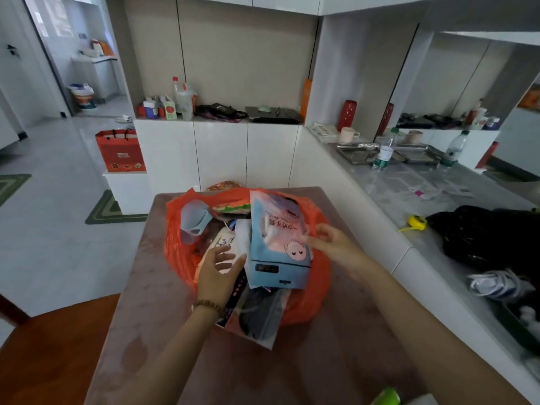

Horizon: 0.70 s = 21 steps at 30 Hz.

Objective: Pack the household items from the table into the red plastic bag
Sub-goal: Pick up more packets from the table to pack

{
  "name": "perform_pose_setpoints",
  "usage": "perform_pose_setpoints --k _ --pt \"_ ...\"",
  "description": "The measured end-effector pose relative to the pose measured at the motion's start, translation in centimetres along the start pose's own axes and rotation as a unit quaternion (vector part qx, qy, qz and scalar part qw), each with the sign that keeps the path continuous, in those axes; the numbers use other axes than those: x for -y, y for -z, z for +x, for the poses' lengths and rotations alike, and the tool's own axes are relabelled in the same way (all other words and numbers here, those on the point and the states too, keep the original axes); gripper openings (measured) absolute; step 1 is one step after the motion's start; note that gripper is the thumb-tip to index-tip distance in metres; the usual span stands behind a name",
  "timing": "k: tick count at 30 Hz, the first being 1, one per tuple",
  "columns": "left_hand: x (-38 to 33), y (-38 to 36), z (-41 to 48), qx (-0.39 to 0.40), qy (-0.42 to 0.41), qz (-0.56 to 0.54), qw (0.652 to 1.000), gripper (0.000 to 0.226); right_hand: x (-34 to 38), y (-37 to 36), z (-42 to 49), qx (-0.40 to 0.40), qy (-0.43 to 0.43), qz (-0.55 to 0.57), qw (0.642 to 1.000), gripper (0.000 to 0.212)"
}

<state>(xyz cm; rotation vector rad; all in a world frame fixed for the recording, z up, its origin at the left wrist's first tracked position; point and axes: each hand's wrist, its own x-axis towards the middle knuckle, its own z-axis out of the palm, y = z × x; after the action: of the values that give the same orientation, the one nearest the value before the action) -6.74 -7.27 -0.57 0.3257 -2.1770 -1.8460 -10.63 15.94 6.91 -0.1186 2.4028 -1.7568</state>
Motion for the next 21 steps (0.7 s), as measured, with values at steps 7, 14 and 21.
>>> perform_pose_setpoints --k 7,14,21 --pt "0.4 -2.2 -8.2 0.162 -0.015 -0.001 0.987 0.013 -2.5 0.1 -5.5 -0.079 -0.002 0.050 0.996 0.044" --pt "2.2 -8.5 -13.3 0.362 0.061 0.037 0.929 0.026 -8.9 4.6 -14.4 -0.179 -0.067 0.052 0.980 0.041" --pt "7.0 -15.7 -18.3 0.464 0.115 0.167 0.862 0.064 -17.1 9.5 -23.1 -0.307 -0.215 -0.006 0.927 0.070"
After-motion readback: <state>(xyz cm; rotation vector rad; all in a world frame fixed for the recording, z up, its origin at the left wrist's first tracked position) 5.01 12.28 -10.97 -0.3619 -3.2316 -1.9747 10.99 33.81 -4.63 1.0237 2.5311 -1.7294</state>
